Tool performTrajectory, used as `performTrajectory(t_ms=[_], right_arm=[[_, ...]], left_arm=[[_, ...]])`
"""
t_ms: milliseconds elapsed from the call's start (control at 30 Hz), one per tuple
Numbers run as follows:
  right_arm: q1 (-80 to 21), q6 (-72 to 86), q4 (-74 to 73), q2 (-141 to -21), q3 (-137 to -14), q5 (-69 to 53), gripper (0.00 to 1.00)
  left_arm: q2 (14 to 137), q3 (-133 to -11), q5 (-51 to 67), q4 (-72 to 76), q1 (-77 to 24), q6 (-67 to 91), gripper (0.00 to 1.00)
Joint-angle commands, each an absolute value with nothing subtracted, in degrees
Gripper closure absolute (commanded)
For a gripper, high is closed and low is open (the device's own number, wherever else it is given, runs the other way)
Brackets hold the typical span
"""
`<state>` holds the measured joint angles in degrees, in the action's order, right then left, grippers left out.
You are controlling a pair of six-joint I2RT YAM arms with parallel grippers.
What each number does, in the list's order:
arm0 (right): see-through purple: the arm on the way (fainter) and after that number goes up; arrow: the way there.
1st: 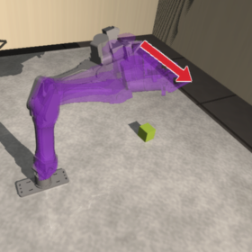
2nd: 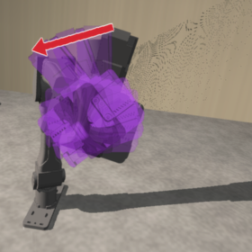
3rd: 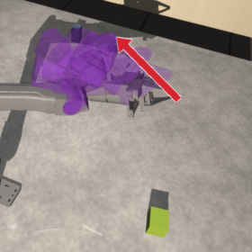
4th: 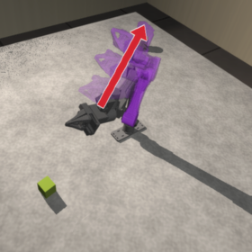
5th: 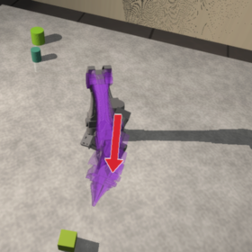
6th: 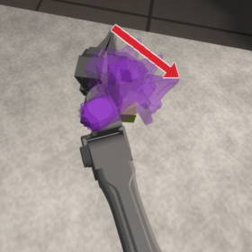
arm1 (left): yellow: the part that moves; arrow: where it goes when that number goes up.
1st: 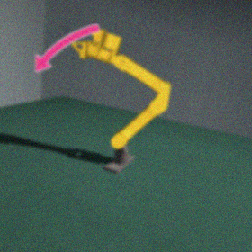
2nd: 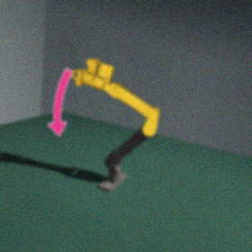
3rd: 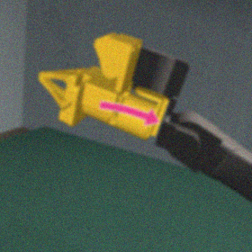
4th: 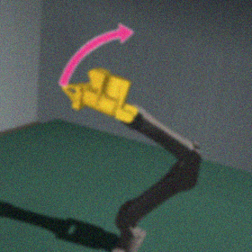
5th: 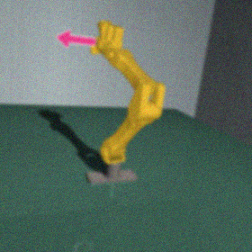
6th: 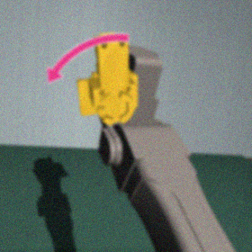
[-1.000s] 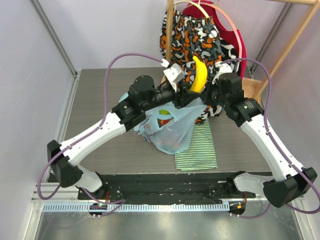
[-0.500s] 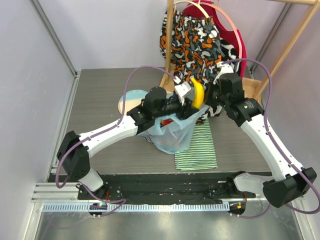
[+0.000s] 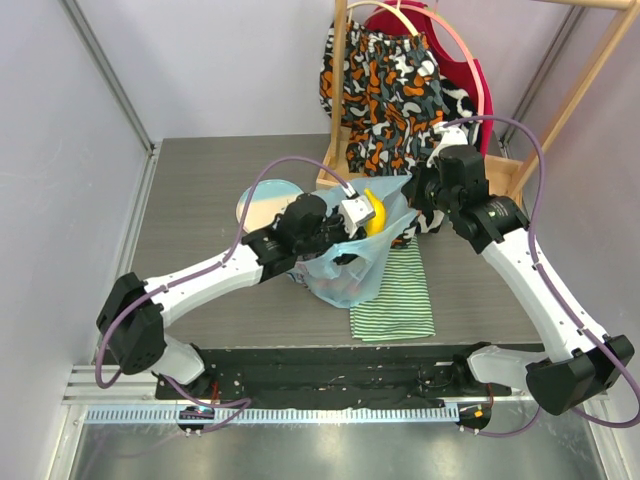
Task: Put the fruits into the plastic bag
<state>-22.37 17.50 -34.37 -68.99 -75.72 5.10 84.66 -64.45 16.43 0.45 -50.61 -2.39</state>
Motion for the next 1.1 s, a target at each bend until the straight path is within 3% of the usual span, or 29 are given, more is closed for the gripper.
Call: performTrajectory(t_ms=[0,200,433,767,1067], right_arm=[[-22.5,16.7,-32.17,-68.11,-79.19,6.94,0.99],[-22.41,16.52,-32.17,-68.2,-79.37,7.29,0.99],[-22.41,16.79,-32.17,-68.99,-79.45,6.77,0.99],[-22.41,17.4,-32.17,-68.12,-79.01,6.5,0.99],[-22.5,17.31,-32.17,-67.32,-78.66,6.33,0.99]], left_arm=[[84.99,-66.88,15.56,-7.29,-50.8,-5.97,1.0],[84.2,-65.39,6.35,-9.58,-54.31,-10.19,1.0],[80.86,-66.44,3.69,-8.88,-60.02,-13.97,1.0],[86.21,-71.27,7.48,-15.81,-60.73,-15.29,1.0],[90.61,-76.99,15.64,-21.96,-55.29,-13.01,1.0]])
